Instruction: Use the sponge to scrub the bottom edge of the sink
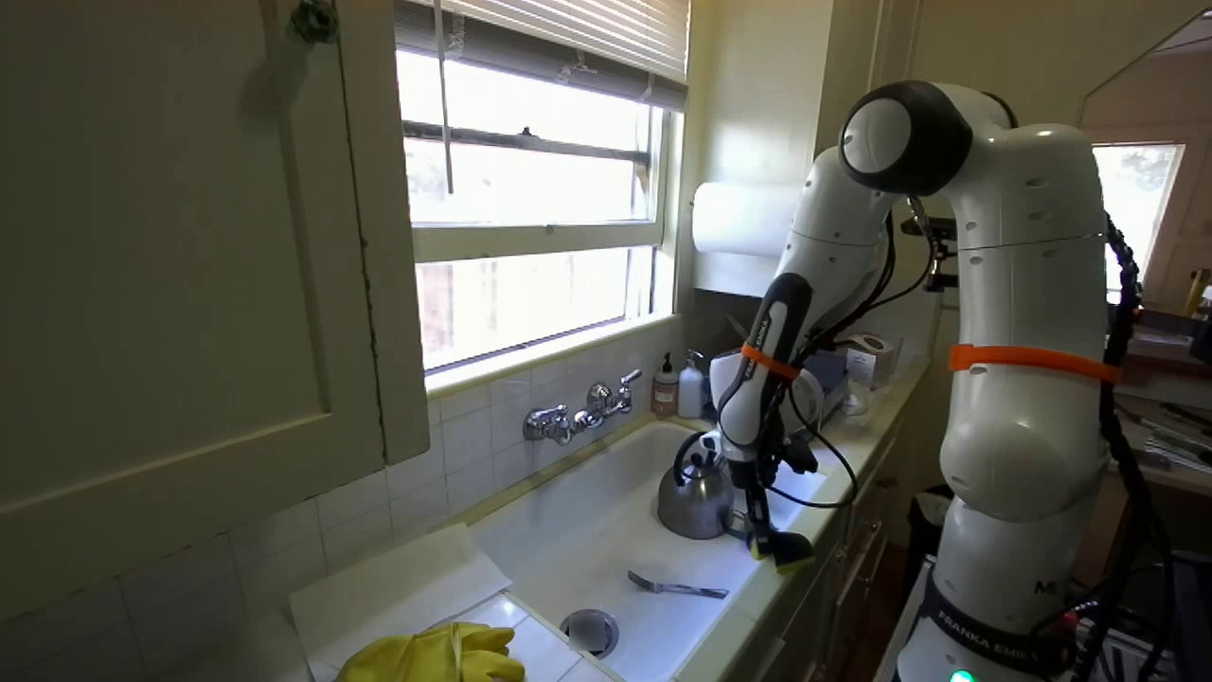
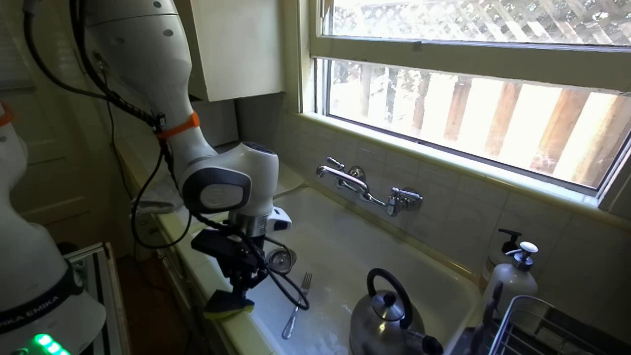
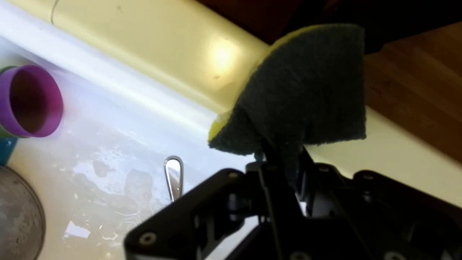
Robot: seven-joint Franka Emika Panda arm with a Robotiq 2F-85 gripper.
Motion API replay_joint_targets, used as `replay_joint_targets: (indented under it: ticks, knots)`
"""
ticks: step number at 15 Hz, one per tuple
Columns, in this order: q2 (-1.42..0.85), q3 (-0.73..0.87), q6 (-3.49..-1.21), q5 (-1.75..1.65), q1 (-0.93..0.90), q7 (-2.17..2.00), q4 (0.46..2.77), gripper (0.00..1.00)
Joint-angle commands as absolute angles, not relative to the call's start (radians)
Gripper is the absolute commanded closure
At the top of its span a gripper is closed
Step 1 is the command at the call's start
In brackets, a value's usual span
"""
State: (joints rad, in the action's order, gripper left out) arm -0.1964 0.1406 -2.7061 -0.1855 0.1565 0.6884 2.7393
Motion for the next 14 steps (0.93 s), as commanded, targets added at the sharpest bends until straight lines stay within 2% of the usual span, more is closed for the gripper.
replay_joint_targets:
  ticks: [1, 14]
  knots:
    - [-0.205, 0.191, -2.703, -0.259, 0.182, 0.626, 2.753, 0.97]
    - [-0.230, 0.265, -2.736, -0.216, 0.324, 0.659, 2.720, 0.97]
